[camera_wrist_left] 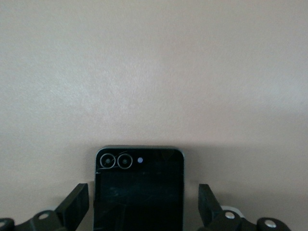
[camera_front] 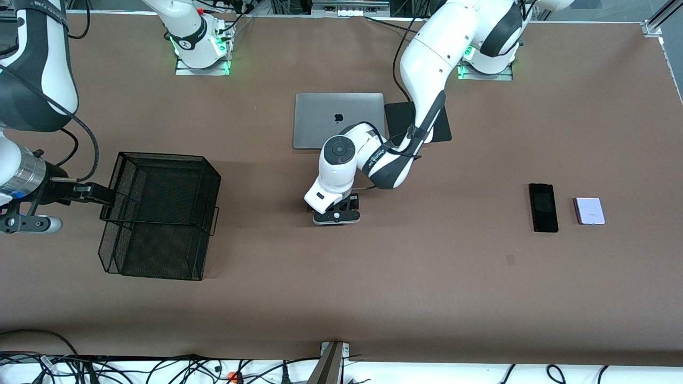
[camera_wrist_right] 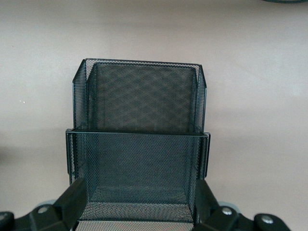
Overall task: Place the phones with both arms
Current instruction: 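Carry the flip phone to the table middle and lower it, then release the flip phone, left gripper to black phone while right reaches flip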
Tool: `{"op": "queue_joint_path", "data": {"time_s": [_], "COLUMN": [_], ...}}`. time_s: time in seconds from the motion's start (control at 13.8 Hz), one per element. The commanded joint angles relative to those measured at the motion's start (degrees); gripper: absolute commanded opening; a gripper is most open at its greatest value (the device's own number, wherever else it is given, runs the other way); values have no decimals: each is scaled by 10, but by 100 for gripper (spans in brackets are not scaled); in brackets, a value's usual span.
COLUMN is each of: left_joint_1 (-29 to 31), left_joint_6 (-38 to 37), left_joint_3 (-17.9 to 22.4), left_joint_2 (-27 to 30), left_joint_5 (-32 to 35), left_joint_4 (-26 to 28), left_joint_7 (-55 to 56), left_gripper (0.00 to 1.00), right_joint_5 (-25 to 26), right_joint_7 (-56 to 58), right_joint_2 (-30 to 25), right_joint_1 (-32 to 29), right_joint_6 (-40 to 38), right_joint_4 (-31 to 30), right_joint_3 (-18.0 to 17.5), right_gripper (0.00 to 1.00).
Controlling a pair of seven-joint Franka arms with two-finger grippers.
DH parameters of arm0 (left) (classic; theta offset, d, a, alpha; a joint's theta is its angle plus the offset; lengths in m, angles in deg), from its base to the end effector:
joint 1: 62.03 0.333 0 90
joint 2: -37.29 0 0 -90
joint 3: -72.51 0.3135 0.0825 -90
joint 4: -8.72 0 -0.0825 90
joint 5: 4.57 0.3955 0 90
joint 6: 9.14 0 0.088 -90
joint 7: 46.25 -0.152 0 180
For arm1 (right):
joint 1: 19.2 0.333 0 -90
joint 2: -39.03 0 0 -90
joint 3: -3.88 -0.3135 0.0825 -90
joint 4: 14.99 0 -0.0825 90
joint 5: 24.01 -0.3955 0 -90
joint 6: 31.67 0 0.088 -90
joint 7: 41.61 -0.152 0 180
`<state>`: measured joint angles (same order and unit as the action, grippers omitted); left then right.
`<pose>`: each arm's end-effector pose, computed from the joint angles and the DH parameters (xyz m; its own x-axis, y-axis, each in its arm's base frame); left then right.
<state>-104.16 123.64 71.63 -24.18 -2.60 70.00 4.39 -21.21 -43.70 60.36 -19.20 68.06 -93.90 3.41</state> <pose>0.5926 -0.5452 0.1314 0.9842 0.1277 0.1224 0.1123 -0.9858 0.1249 0.6815 -0.0017 0.4533 0.9998 -0.0205 -0.0074 -0.0202 -0.9988 0.0454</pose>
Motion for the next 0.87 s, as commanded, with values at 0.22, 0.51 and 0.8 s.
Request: {"op": "queue_joint_path", "data": {"time_s": [0.22,0.51,0.8], "left_joint_1": [52,97,191], "left_joint_6": [-170,-218,-240], "left_joint_3": [1,8,7], "left_joint_2": [81,169,255], "left_joint_5": [1,7,59], "left_joint_4": [22,161,283], "left_joint_7": [-67,-184,-326], "left_gripper": [100,100,100], "right_joint_5": [-6,-13,-50], "right_joint_7": [-5,-13,-89], "right_joint_2": [0,0,24], "right_joint_1": [-1,6,95], "right_joint_6": [-9,-9,-3], "right_joint_4": [7,7,7], "right_joint_3": [-2,-3,-4], "right_gripper": [100,100,100]}}
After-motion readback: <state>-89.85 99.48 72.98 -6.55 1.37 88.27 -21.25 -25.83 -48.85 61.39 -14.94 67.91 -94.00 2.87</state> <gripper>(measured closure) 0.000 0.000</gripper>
